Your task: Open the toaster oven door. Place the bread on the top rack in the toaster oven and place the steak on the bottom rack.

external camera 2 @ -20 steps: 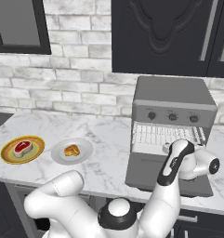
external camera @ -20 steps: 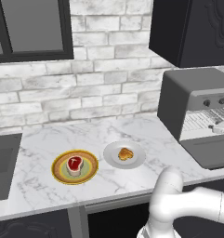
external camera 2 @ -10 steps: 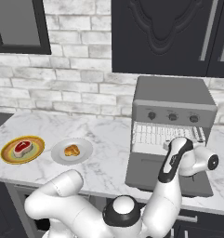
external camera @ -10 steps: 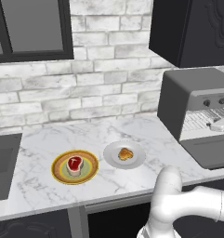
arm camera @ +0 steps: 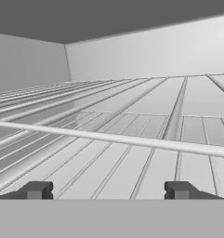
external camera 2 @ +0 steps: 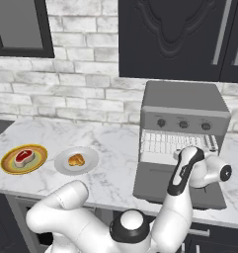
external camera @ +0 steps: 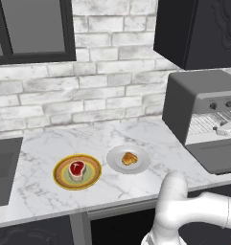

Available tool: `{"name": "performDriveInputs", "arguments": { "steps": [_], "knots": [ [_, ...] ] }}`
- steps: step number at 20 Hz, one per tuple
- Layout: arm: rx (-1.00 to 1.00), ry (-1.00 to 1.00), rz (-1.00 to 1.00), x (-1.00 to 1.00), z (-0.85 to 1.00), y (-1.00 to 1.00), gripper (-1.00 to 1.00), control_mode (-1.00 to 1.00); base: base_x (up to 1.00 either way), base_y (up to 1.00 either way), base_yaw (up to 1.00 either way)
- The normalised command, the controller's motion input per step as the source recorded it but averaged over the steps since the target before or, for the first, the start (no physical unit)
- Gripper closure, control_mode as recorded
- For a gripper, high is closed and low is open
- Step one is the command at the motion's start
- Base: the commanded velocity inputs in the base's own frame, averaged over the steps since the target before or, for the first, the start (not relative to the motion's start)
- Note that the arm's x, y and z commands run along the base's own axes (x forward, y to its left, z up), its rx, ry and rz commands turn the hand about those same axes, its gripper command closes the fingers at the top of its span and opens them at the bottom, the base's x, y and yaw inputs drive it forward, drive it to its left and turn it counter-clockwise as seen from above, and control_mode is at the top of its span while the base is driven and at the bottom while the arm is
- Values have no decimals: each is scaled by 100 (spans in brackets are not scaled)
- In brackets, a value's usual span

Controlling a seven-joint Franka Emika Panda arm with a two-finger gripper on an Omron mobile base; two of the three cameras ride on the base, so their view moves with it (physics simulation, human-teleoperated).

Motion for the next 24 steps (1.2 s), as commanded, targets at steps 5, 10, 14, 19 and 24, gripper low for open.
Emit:
{"name": "performDriveInputs", "arguments": {
  "steps": [5,10,14,19,24],
  "knots": [
    [0,0,2,-2,-39,-3,-100,-100,0,0,0],
    [-1,8,0,-6,-46,-1,-100,-100,0,0,0],
    [-1,11,0,-9,-52,0,-100,-100,0,0,0],
    [-1,7,0,-16,-61,0,-100,-100,0,0,0],
    [-2,8,0,-23,-69,0,-100,-100,0,0,0]
  ]
}}
